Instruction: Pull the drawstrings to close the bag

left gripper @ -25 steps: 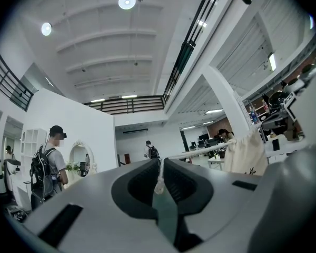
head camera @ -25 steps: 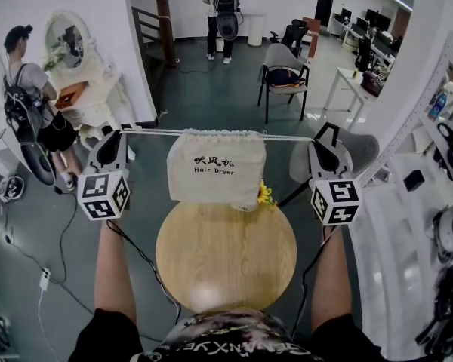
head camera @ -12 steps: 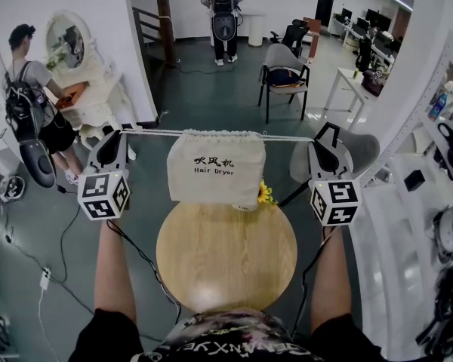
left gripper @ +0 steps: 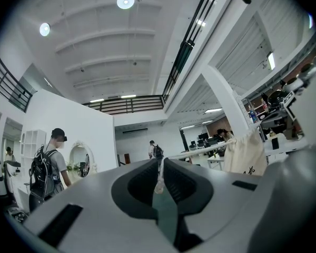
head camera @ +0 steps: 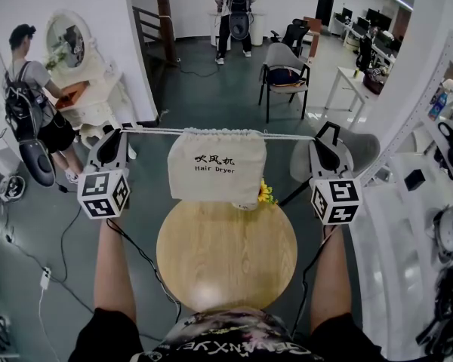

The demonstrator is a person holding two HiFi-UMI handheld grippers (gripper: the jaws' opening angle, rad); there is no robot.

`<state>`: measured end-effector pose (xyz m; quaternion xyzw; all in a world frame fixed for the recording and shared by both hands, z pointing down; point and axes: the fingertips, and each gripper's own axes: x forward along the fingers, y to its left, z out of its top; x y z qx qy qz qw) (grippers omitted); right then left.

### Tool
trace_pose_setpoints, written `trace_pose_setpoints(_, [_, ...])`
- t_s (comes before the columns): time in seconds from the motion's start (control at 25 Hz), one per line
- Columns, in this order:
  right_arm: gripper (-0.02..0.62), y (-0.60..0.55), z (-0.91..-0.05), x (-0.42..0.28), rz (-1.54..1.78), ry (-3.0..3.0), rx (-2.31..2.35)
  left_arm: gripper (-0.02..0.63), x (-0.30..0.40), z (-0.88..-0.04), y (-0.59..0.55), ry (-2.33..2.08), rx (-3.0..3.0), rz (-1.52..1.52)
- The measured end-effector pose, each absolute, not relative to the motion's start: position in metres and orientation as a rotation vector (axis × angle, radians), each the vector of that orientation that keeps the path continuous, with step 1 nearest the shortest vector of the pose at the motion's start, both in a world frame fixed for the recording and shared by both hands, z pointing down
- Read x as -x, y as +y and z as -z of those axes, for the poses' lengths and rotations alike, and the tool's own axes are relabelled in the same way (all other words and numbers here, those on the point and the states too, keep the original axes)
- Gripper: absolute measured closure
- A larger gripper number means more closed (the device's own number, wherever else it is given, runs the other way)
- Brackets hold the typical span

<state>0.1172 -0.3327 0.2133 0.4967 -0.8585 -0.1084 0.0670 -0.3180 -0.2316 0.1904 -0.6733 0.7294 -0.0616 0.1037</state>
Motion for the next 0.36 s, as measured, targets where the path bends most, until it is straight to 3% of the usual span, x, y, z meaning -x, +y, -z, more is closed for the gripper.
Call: trace_pose_setpoints(0.36, [0.588, -0.3343, -0.2092, -0.1132, 0.339, -2.583, -1.504, 0.56, 0.3223, -0.1879, -0.2348, 2.147, 1.994, 0.186])
